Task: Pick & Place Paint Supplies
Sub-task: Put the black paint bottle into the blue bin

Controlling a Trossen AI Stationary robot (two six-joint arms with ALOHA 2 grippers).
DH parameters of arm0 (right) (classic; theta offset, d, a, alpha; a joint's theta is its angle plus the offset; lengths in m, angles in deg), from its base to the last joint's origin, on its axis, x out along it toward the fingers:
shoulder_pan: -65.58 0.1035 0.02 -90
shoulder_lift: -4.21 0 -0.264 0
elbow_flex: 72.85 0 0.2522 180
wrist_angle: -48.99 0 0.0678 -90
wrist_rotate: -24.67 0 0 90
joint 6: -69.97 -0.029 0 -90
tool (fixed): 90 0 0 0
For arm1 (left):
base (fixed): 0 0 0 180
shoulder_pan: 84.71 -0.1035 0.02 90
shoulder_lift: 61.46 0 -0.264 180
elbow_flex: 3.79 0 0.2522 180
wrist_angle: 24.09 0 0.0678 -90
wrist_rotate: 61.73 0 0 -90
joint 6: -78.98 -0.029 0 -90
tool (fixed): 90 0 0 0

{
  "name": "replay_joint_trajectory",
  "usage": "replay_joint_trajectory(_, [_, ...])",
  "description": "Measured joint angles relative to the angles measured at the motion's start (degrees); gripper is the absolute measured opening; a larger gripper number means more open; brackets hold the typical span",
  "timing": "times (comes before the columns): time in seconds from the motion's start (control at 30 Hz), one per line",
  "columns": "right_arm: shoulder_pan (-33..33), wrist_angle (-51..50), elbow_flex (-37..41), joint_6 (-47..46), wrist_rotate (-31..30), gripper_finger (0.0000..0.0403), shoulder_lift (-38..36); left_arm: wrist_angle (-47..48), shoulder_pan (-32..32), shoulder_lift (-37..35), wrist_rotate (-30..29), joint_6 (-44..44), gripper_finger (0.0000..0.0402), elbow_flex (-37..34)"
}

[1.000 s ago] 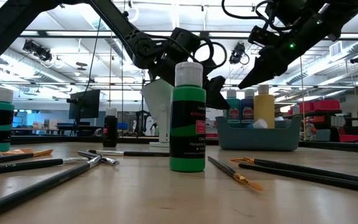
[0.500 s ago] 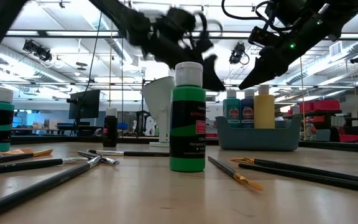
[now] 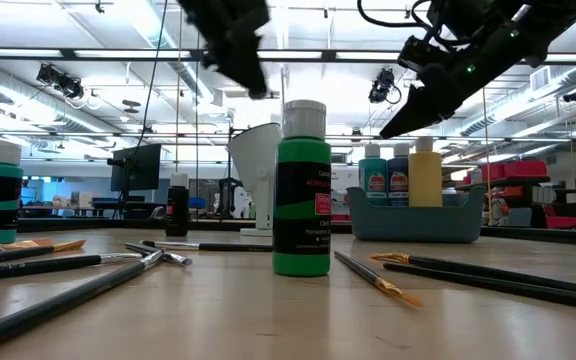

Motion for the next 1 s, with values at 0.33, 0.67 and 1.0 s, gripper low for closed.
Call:
replay_joint_trajectory(0.33, [0.0, 0.2, 0.0, -1.3, 0.5, 0.0215, 0.0, 9.8, -3.5, -0.8, -0.4, 14.5, 0.0154, -10.6])
replay_joint_trajectory(0.67, [0.0, 0.2, 0.0, -1.4, 0.5, 0.0215, 0.0, 4.0, -9.4, -0.8, 0.7, 16.2, 0.0153, -19.8])
replay_joint_trajectory(1.0, [0.0, 0.2, 0.0, -1.2, 0.4, 0.0215, 0.0, -3.2, -10.9, -0.8, 4.5, 12.5, 0.0151, -24.4])
